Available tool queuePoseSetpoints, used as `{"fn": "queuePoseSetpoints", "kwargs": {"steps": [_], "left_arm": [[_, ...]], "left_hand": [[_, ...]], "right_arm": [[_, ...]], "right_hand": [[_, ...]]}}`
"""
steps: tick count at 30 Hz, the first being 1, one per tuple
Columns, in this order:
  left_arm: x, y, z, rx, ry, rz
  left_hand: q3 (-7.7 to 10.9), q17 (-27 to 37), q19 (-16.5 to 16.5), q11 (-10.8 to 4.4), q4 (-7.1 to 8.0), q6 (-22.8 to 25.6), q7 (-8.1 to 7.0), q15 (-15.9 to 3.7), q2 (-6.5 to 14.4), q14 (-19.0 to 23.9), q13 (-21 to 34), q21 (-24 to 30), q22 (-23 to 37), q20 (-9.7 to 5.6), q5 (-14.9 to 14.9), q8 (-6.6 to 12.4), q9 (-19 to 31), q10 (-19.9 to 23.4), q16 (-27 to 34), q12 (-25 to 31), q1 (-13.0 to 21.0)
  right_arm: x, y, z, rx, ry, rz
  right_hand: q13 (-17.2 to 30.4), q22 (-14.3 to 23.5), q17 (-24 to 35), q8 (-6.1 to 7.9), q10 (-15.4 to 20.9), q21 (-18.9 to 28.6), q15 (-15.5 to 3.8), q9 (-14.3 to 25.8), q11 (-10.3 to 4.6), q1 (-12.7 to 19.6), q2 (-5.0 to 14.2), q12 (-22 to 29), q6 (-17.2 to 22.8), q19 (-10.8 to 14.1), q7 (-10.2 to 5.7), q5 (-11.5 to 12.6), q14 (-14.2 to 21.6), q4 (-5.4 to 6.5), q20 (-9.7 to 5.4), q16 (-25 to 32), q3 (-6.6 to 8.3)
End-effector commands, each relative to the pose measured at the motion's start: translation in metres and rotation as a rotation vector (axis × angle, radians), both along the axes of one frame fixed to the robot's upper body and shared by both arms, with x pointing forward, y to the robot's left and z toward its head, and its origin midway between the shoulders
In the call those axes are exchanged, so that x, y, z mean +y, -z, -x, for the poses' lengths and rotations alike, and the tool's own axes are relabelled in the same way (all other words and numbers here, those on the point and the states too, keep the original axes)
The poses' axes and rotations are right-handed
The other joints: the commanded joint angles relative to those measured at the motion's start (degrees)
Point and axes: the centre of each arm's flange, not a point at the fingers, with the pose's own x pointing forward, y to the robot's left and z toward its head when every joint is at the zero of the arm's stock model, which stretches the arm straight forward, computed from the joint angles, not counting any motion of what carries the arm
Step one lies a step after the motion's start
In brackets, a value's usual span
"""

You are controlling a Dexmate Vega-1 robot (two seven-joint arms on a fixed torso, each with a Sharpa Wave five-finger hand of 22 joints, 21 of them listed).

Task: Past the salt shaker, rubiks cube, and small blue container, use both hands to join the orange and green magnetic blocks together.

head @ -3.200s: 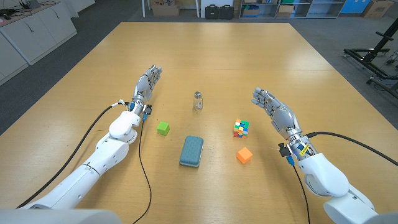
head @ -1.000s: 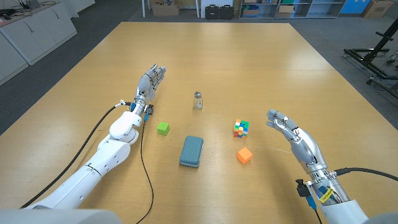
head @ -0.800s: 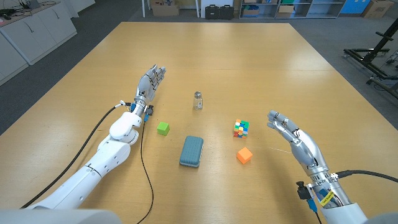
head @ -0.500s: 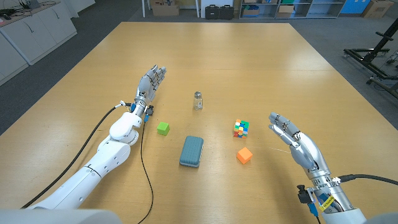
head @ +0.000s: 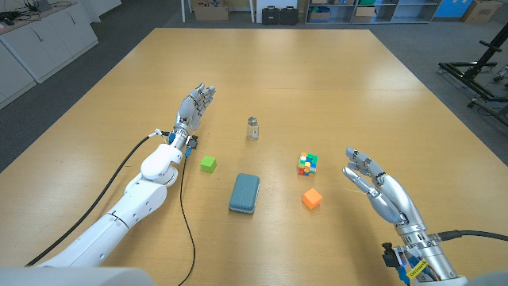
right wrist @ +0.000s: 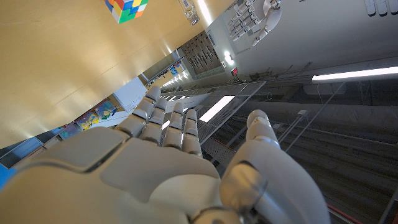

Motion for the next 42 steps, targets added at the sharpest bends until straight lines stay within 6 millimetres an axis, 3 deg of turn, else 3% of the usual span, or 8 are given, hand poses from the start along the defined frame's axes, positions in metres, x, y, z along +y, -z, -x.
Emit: {"fn": "queuePoseSetpoints", "kwargs": {"steps": [1, 9, 18, 22, 24, 27, 37, 42], "left_arm": [[-0.004, 0.004, 0.005, -0.004, 0.000, -0.006], [-0.006, 0.005, 0.004, 0.000, 0.002, -0.005], [-0.008, 0.006, 0.002, 0.005, 0.004, -0.004], [-0.010, 0.006, 0.002, 0.002, 0.006, -0.004], [-0.011, 0.005, 0.002, -0.001, 0.005, -0.005], [-0.012, 0.003, 0.003, -0.004, 0.003, -0.008], [-0.015, 0.001, 0.006, -0.013, -0.001, -0.006], [-0.016, 0.000, 0.009, -0.016, -0.007, -0.005]], "left_hand": [[0.06, 0.1, 0.7, -0.05, -0.43, 0.4, -0.11, -0.11, 0.5, 0.7, 0.0, 0.0, 0.2, -3.41, 0.0, 0.22, 0.3, 0.6, 0.0, 0.3, 0.2], [0.06, 0.1, 0.8, -0.09, -0.44, 0.5, -0.16, -0.14, 0.5, 0.7, 0.0, 0.0, 0.2, -3.39, 0.0, 0.19, 0.3, 0.7, 0.0, 0.3, 0.2], [0.05, 0.1, 0.8, -0.16, -0.45, 0.6, -0.27, -0.18, 0.5, 0.8, 0.0, 0.0, 0.2, -3.33, 0.0, 0.16, 0.3, 0.7, -0.1, 0.3, 0.2], [0.05, 0.1, 0.8, -0.18, -0.46, 0.6, -0.32, -0.19, 0.5, 1.0, 0.0, 0.0, 0.2, -3.33, 0.0, 0.13, 0.3, 0.8, -0.1, 0.3, 0.2], [0.05, 0.1, 0.8, -0.13, -0.46, 0.7, -0.32, -0.17, 0.5, 1.0, -0.1, 0.0, 0.2, -3.33, 0.0, 0.14, 0.3, 0.8, -0.1, 0.3, 0.2], [0.05, 0.1, 0.8, -0.08, -0.46, 0.8, -0.28, -0.23, 0.5, 1.0, -0.1, 0.0, 0.2, -3.34, 0.0, 0.15, 0.3, 0.8, -0.1, 0.3, 0.2], [0.04, 0.1, 0.8, -0.17, -0.47, 1.0, -0.28, -0.23, 0.6, 1.1, -0.1, -0.1, 0.2, -3.34, 0.0, 0.15, 0.3, 1.0, -0.2, 0.3, 0.2], [0.04, 0.1, 0.8, -0.12, -0.48, 1.1, -0.35, -0.27, 0.6, 1.1, -0.1, -0.1, 0.2, -3.32, 0.0, 0.17, 0.3, 1.1, -0.2, 0.3, 0.2]], "right_arm": [[0.002, -0.012, 0.004, -0.011, 0.065, 0.136], [0.009, -0.019, 0.006, -0.020, 0.149, 0.215], [0.008, -0.025, -0.002, 0.028, 0.151, 0.268], [0.007, -0.027, -0.004, 0.044, 0.160, 0.307], [0.007, -0.029, -0.004, 0.050, 0.171, 0.333], [0.008, -0.031, -0.004, 0.057, 0.186, 0.364], [0.007, -0.037, -0.003, 0.080, 0.216, 0.444], [0.007, -0.041, -0.003, 0.104, 0.221, 0.494]], "right_hand": [[0.2, 0.1, -0.1, -0.15, 0.5, 0.0, -0.17, 0.2, -0.75, 2.3, -0.13, -0.1, -0.2, 1.3, -0.70, 0.3, 0.7, -0.67, 0.07, 0.0, 0.72], [0.2, 0.1, -0.3, -0.46, 0.5, -0.2, -0.59, 0.2, -1.76, 5.5, -0.89, -0.2, -0.9, 1.9, 0.30, 0.7, 1.3, -1.07, 0.02, -0.1, 1.49], [0.2, 0.1, -0.6, -0.14, 2.0, -0.2, -1.07, 0.3, -2.41, 8.6, -2.11, 0.2, 0.0, 3.1, -0.69, 1.0, 2.3, -1.05, -0.22, 0.0, 2.03], [0.3, 0.1, -0.8, -0.61, 1.3, -0.7, -1.23, 0.4, -3.29, 12.9, -2.12, -0.1, -1.1, 3.1, -1.67, 1.7, 2.2, -1.19, -0.30, -0.4, 3.41], [0.3, 0.1, -0.9, -0.86, 0.3, -1.1, -1.55, 0.5, -4.72, 17.0, -1.77, -0.5, -1.7, 3.1, -2.10, 2.2, 1.7, -1.26, -0.51, -1.0, 4.93], [0.3, 0.1, -1.1, -1.47, -0.7, -1.5, -2.14, 0.6, -5.31, 21.8, -1.71, -0.9, -3.5, 3.2, -2.97, 2.8, 1.3, -1.29, -1.28, -1.6, 6.62], [0.3, 0.1, -1.2, -1.55, -1.7, -2.1, -2.60, 0.7, -6.85, 26.5, -2.20, -1.3, -4.2, 2.8, -4.31, 3.3, 0.3, -1.19, -1.78, -2.5, 8.16], [0.3, 0.2, -1.1, -1.02, -1.5, -3.1, -1.90, 0.8, -7.40, 28.8, -2.46, -1.1, -3.2, 1.1, -4.97, 3.5, -2.2, -0.76, -1.03, -3.6, 8.92]]}}
